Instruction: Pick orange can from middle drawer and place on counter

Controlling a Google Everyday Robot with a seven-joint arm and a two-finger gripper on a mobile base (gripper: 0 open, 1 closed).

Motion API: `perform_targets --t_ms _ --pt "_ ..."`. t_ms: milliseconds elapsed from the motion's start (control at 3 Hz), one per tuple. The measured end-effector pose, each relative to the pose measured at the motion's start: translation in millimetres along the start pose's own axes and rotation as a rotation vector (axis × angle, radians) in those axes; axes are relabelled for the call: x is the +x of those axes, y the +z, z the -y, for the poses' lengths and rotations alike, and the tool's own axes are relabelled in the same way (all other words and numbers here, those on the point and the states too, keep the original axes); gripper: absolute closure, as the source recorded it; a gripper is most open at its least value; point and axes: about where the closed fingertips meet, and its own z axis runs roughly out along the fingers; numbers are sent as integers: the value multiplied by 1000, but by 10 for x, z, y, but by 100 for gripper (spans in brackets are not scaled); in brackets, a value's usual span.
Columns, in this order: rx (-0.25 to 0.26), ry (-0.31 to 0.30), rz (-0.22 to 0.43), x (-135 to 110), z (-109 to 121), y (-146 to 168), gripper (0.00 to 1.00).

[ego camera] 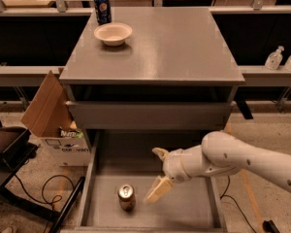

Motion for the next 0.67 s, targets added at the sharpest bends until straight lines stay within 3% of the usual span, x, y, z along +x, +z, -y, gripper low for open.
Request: perform_targets --t_ms 333,667 --pt "-11 -4 46 148 -20 344 0" --pt "-23 -19 141 286 -125 697 0"
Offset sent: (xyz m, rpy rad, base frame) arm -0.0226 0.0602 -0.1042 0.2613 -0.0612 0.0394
